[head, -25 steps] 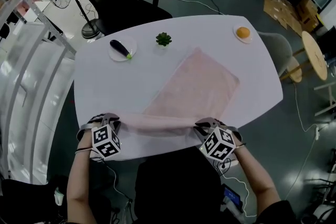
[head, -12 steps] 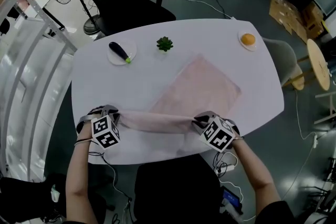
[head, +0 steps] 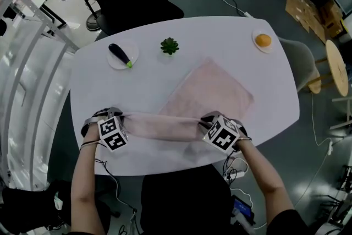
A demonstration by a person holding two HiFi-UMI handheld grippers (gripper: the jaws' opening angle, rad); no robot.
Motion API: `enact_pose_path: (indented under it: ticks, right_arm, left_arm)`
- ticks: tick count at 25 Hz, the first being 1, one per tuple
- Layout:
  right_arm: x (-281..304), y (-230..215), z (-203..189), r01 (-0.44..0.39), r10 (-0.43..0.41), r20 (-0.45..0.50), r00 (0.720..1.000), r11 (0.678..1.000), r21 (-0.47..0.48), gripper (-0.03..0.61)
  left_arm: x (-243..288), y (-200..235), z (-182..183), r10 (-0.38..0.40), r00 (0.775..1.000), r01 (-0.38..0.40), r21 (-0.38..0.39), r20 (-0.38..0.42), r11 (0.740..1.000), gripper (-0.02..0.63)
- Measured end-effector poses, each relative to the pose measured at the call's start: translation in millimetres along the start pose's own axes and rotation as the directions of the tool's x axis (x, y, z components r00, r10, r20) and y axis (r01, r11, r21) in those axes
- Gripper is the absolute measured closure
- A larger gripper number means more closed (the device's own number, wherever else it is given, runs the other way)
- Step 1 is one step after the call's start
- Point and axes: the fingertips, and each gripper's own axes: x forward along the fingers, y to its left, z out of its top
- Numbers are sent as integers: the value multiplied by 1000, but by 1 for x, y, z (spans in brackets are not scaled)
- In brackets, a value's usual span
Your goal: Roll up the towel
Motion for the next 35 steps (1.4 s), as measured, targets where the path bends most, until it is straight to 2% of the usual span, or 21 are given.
enact_pose_path:
  ticks: [6, 10, 16, 22, 28, 35]
  right_arm:
    - [13, -5, -5, -6, 5, -36, 999, 1000, -20, 500]
    - [15, -5, -4, -6, 5, -33, 999, 1000, -18, 495]
    - [2, -15, 2, 53, -53, 23, 998, 998, 21, 453]
    - [-24, -25, 14, 154, -155, 79, 985, 988, 23, 430]
    - [-54, -18, 20, 230, -230, 113, 967, 973, 11, 430]
    - [-70, 7, 17, 282, -277, 124, 953, 959, -23, 430]
  left_arm:
    - [6, 2, 4, 2, 1000, -2, 18, -25, 1000, 568]
    - [6, 3, 3, 9, 1000, -9, 8, -10, 1000, 566]
    - [-2, 19, 4, 82, 996, -81, -16, 20, 997, 432]
    - [-25, 34, 9, 134, 990, -135, 14, 50, 991, 339]
    - [-56, 32, 17, 154, 981, -159, 32, 115, 987, 337]
    - [-68, -1, 23, 123, 977, -138, 82, 173, 987, 337]
